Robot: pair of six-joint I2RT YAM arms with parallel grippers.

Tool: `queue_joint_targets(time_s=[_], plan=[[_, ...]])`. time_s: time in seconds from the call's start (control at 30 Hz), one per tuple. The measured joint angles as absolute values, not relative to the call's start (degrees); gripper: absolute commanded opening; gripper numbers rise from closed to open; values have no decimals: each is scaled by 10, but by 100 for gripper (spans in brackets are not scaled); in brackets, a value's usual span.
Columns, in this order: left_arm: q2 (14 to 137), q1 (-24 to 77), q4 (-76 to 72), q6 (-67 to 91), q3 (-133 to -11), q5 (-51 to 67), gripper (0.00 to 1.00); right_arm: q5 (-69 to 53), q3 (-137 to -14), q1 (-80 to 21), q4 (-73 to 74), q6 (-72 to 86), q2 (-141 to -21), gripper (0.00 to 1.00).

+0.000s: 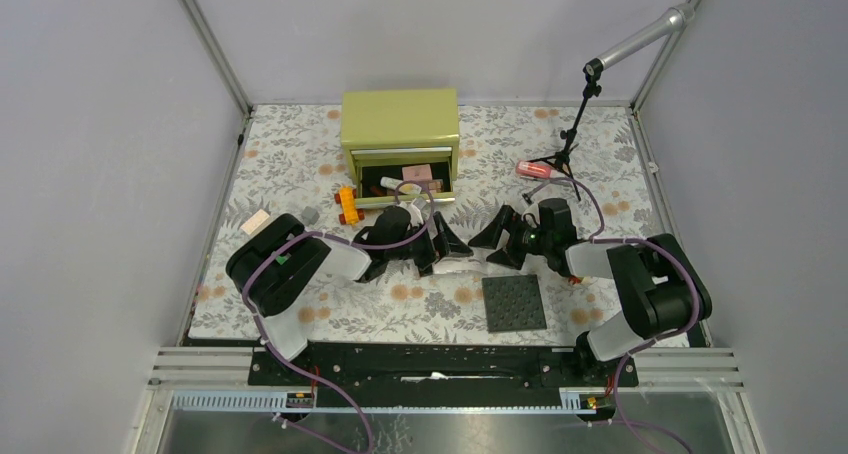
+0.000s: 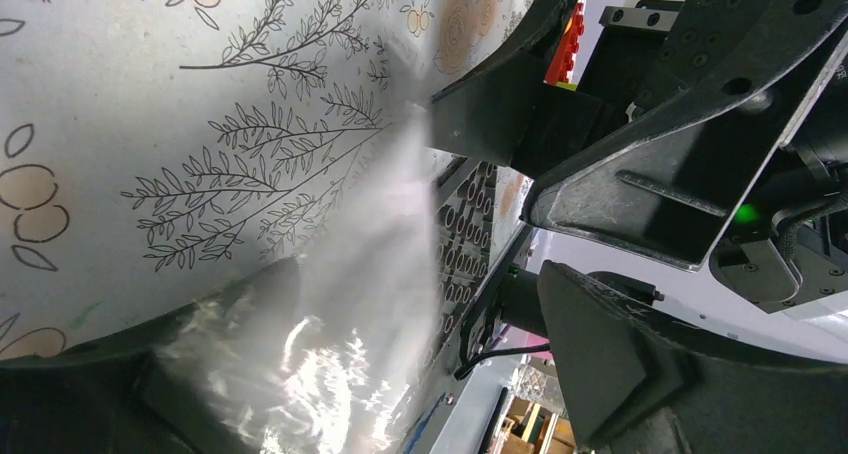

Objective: Organize the makeup
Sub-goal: Pick up the makeup from the center of the board, then place the makeup in the drawer.

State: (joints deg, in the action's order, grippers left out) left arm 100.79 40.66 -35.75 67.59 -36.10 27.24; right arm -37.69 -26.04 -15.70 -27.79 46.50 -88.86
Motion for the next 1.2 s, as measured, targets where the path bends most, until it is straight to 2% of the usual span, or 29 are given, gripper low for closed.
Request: queue_joint_targets(time_s=[0.1, 0.23, 0.33, 0.4, 0.5, 0.77, 0.8, 1.2], plan=[[1008, 407, -357, 676, -361, 272, 90, -375, -262, -157, -272, 462, -883, 100], [1008, 407, -357, 676, -361, 272, 76, -371, -264, -157, -262, 459, -879, 100], [1008, 407, -357, 673, -361, 272, 60, -367, -264, -157, -255, 454, -874, 100], [1008, 407, -356, 671, -361, 272, 46, -363, -265, -157, -248, 450, -870, 100], [1004, 405, -338, 658, -361, 268, 29, -352, -268, -157, -230, 443, -861, 100], [948, 389, -257, 607, -371, 250, 2, -284, -279, -157, -126, 404, -802, 100], [940, 386, -246, 597, -378, 247, 0, -274, -281, -157, -108, 398, -790, 100], [836, 279, -66, 449, -521, 237, 0, -154, -328, -157, 48, 333, -631, 100]])
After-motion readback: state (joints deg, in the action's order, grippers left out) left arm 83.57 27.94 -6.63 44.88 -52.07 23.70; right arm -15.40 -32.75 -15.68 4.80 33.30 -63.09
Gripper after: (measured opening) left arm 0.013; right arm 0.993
